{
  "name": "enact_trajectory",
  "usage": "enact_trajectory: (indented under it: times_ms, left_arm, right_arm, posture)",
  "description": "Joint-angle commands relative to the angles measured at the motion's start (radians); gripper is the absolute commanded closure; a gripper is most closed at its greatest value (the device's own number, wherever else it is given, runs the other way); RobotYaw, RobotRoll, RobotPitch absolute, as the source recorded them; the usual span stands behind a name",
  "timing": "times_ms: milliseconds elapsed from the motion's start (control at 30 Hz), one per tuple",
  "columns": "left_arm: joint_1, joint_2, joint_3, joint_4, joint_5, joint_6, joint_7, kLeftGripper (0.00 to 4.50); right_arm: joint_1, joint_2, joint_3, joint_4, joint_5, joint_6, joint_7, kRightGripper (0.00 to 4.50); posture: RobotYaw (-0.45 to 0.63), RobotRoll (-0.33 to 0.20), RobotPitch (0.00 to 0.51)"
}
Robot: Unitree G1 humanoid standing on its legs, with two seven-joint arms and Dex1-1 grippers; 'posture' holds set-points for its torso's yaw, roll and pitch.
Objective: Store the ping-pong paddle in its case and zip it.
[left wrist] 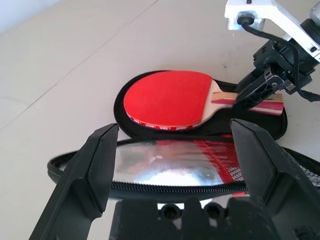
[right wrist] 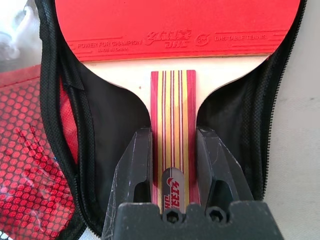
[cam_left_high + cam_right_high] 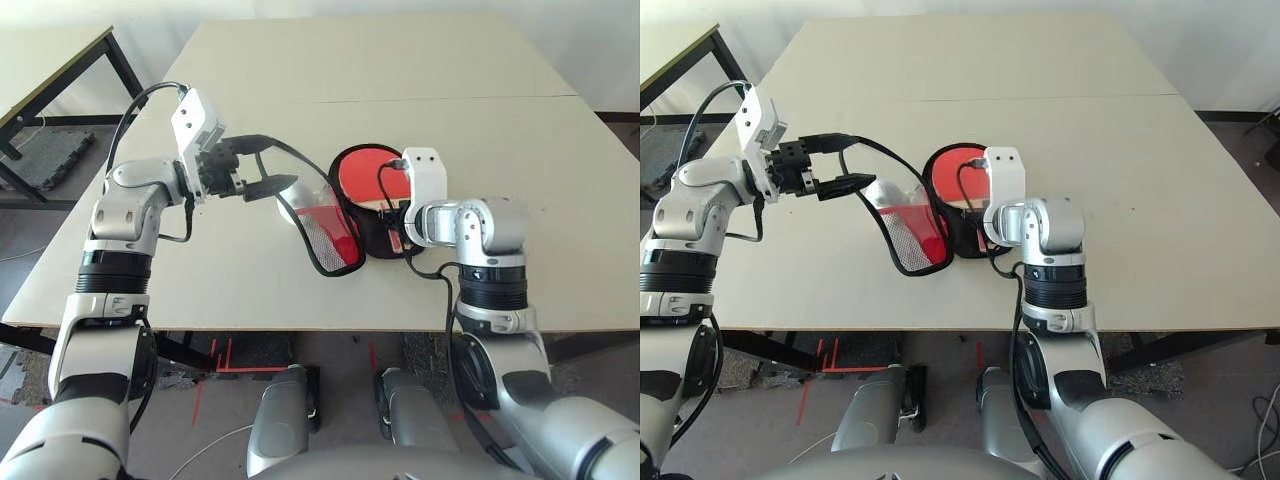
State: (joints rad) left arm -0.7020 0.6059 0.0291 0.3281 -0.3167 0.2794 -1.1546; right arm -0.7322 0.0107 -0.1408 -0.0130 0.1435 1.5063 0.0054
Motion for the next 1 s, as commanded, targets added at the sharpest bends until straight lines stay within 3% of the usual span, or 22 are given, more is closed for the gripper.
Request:
enact_trajectory:
  times_ms: [33,100,400,433,500,667,933,1000]
  left_arm:
    - [0.006,0.0,-0.002,-0.013,-0.003,0.006,0.008,0.0]
    - [0.007,0.0,-0.003,-0.015,-0.003,0.007,0.009,0.0]
    - [-0.014,0.027,0.02,0.027,-0.014,0.006,-0.007,0.0]
    - [-0.019,0.034,0.024,0.039,-0.013,0.003,-0.01,0.0]
    - [-0.028,0.047,0.032,0.059,-0.01,0.001,-0.009,0.0]
    - [-0.029,0.092,0.032,0.097,-0.002,0.019,-0.028,0.0]
    - [0.02,0.203,-0.04,0.109,0.078,-0.007,-0.11,0.0]
    - [0.048,0.201,-0.066,0.075,0.08,0.006,-0.128,0.0]
  right_arm:
    - [0.004,0.003,0.006,0.004,-0.004,-0.025,-0.001,3.45]
    - [0.005,0.001,0.017,0.001,0.001,-0.017,0.007,3.45]
    - [-0.002,-0.092,0.042,-0.047,0.042,0.007,0.092,0.21]
    - [-0.002,-0.116,0.048,-0.066,0.053,0.003,0.113,0.02]
    - [0.013,-0.165,0.052,-0.114,0.086,-0.066,0.176,0.02]
    - [0.143,-0.418,0.094,-0.176,0.114,-0.458,0.443,0.02]
    - [0.228,-0.694,-0.009,-0.067,0.181,-0.721,0.718,0.02]
    - [0.273,-0.766,-0.054,-0.037,0.239,-0.724,0.829,0.02]
  posture:
    - [0.09,0.0,0.093]
    - [0.09,0.0,0.093]
    - [0.09,0.0,0.094]
    - [0.09,0.0,0.094]
    - [0.08,0.0,0.093]
    - [0.07,0.0,0.09]
    - [0.07,0.0,0.087]
    - [0.07,0.0,0.086]
